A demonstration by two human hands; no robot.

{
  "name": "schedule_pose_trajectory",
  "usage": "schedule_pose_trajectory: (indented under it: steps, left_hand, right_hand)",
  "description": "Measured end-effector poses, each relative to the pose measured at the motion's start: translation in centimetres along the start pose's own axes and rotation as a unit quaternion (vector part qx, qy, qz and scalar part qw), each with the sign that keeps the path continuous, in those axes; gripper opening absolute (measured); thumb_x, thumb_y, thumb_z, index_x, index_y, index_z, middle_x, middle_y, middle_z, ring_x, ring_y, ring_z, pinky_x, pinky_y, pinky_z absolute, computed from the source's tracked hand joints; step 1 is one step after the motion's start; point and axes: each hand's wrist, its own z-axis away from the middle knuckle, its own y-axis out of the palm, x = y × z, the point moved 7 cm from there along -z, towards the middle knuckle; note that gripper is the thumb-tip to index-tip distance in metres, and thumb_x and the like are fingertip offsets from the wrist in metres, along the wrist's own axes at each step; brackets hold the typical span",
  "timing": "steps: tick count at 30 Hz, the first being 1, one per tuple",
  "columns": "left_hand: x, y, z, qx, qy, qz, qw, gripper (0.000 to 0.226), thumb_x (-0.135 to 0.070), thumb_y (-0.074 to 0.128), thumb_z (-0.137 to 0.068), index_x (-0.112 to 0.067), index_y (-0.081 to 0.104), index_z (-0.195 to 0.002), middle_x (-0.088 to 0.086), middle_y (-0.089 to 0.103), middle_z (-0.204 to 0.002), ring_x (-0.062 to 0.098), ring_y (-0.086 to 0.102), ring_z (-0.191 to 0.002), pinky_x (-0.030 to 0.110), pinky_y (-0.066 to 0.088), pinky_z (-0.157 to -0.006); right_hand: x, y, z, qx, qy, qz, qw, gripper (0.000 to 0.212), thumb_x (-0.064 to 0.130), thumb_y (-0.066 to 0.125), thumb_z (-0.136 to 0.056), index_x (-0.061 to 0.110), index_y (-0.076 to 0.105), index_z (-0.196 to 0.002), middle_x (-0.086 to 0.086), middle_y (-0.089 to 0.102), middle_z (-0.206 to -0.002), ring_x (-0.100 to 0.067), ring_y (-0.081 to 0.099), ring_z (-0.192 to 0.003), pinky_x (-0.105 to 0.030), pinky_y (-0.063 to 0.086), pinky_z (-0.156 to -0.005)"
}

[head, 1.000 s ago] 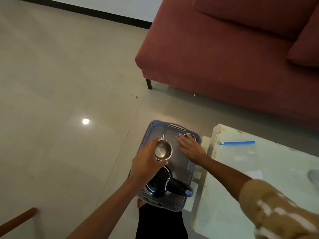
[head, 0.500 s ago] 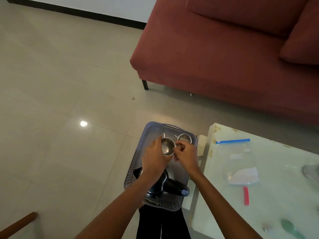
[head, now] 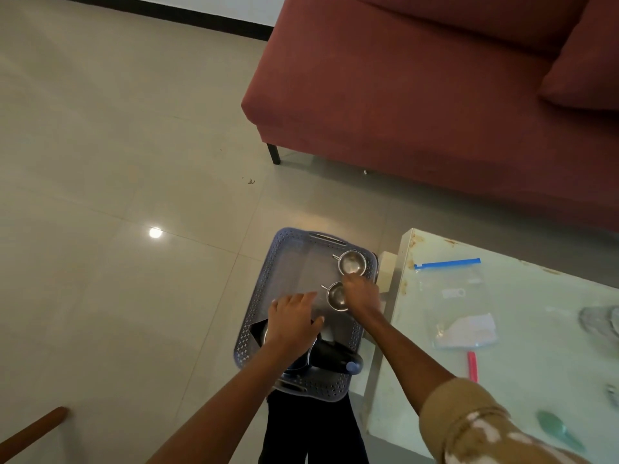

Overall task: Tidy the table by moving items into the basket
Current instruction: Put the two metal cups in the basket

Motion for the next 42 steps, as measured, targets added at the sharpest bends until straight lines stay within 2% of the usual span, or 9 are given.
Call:
schedule_pose_trajectory:
  steps: [3,7,9,13,21,25,28,37,42]
  left_hand:
    - [-0.1,0.1,0.0,0.007,0.002,-0.003,1.000,0.049,-0.039,0.046,-0.092,-0.026,0.037,-0.138,-0.002,0.046,-0.140,0.020,0.036,-0.133,0.042,0.021,-0.114]
    - [-0.1,0.2,0.3,0.008,0.002,0.001,1.000,0.044,-0.039,0.045,-0.092,-0.027,0.041,-0.134,-0.003,0.048,-0.138,0.019,0.038,-0.130,0.044,0.021,-0.115]
    - [0.0,0.2,0.4,0.009,0.002,0.002,1.000,0.042,-0.039,0.045,-0.092,-0.027,0.043,-0.133,-0.003,0.049,-0.136,0.019,0.040,-0.129,0.043,0.022,-0.114]
    - [-0.1,0.1,0.3,0.010,0.004,0.008,1.000,0.041,-0.038,0.045,-0.092,-0.027,0.045,-0.132,-0.004,0.050,-0.135,0.019,0.041,-0.128,0.042,0.023,-0.113]
    - [-0.3,0.5,0.6,0.014,0.006,0.013,1.000,0.041,-0.038,0.044,-0.093,-0.026,0.045,-0.132,-0.003,0.051,-0.135,0.020,0.042,-0.127,0.042,0.024,-0.112]
    - [-0.4,0.5,0.8,0.014,0.007,0.019,1.000,0.041,-0.037,0.044,-0.093,-0.026,0.045,-0.132,-0.003,0.050,-0.136,0.019,0.040,-0.129,0.043,0.023,-0.113]
    - [-0.5,0.4,1.0,0.014,0.009,0.016,1.000,0.041,-0.036,0.044,-0.093,-0.026,0.045,-0.133,-0.003,0.049,-0.137,0.019,0.038,-0.130,0.043,0.022,-0.114]
    - [-0.6,0.6,1.2,0.009,0.022,0.018,1.000,0.037,-0.033,0.047,-0.092,-0.026,0.050,-0.128,-0.005,0.051,-0.135,0.017,0.040,-0.129,0.044,0.023,-0.113]
    - [-0.5,0.8,1.0,0.011,0.025,0.016,1.000,0.036,-0.033,0.047,-0.091,-0.026,0.050,-0.127,-0.006,0.051,-0.135,0.016,0.040,-0.129,0.045,0.023,-0.113]
  right_hand:
    - [-0.5,0.3,-0.1,-0.011,0.021,0.002,1.000,0.032,0.006,0.048,-0.089,0.004,0.055,-0.120,-0.017,0.062,-0.115,-0.033,0.059,-0.106,-0.039,0.051,-0.080]
    - [-0.8,0.3,0.2,-0.065,0.059,0.029,0.996,0.035,0.006,0.086,-0.047,0.006,0.068,-0.076,-0.010,0.066,-0.058,-0.025,0.063,-0.052,-0.028,0.049,-0.045]
    - [-1.3,1.1,0.5,-0.074,0.086,0.001,0.994,0.035,0.006,0.088,-0.039,0.009,0.067,-0.067,-0.008,0.064,-0.051,-0.025,0.062,-0.051,-0.028,0.048,-0.048]
    - [-1.7,0.8,0.9,-0.114,0.119,0.000,0.986,0.027,0.001,0.084,-0.042,0.008,0.068,-0.063,-0.011,0.063,-0.050,-0.027,0.061,-0.055,-0.028,0.048,-0.051]
    - [-3.3,1.5,0.8,-0.123,0.163,-0.032,0.978,0.018,-0.003,0.072,-0.061,0.007,0.069,-0.075,-0.016,0.069,-0.066,-0.033,0.062,-0.071,-0.034,0.048,-0.058]
    - [-3.3,1.7,0.4,-0.116,0.155,0.005,0.981,0.035,0.010,0.079,-0.058,0.011,0.067,-0.091,-0.014,0.065,-0.086,-0.030,0.060,-0.080,-0.034,0.049,-0.063]
    - [-3.7,1.7,0.0,-0.089,0.170,0.054,0.980,0.033,0.018,0.074,-0.067,0.016,0.066,-0.100,-0.012,0.061,-0.101,-0.029,0.056,-0.090,-0.037,0.047,-0.073]
    - [-3.9,1.3,-0.4,-0.074,0.147,0.100,0.981,0.021,0.021,0.064,-0.080,0.018,0.065,-0.101,-0.010,0.055,-0.120,-0.029,0.050,-0.111,-0.039,0.042,-0.089]
    - [-4.0,1.2,0.0,-0.097,0.155,0.050,0.982,0.022,0.018,0.068,-0.073,0.015,0.066,-0.095,-0.013,0.054,-0.122,-0.031,0.051,-0.107,-0.040,0.043,-0.083]
